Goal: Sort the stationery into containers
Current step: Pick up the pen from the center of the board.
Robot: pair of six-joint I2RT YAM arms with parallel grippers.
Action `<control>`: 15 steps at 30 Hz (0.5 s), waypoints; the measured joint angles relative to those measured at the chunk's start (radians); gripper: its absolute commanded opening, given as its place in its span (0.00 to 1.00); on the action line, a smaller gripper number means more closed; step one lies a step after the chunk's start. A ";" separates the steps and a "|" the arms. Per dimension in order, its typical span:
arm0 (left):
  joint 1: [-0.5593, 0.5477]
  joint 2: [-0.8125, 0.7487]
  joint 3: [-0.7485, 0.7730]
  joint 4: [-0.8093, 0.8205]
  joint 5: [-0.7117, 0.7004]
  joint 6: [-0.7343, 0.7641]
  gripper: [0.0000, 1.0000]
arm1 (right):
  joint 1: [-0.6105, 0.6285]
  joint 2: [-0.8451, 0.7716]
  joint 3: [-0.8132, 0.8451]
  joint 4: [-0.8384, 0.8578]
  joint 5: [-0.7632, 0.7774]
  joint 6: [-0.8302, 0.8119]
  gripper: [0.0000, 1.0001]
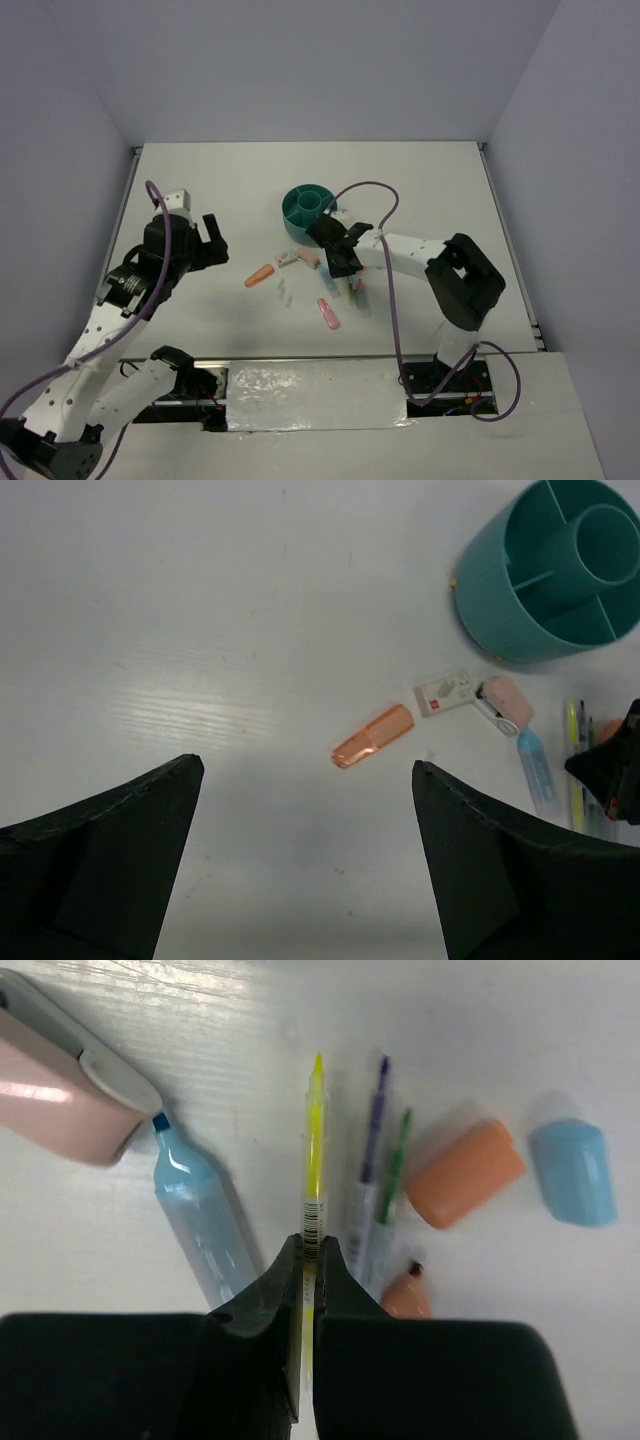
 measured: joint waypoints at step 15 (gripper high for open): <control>-0.611 0.575 -0.016 0.193 -0.085 -0.277 0.59 | 0.001 -0.668 -0.014 -0.221 0.098 0.046 0.00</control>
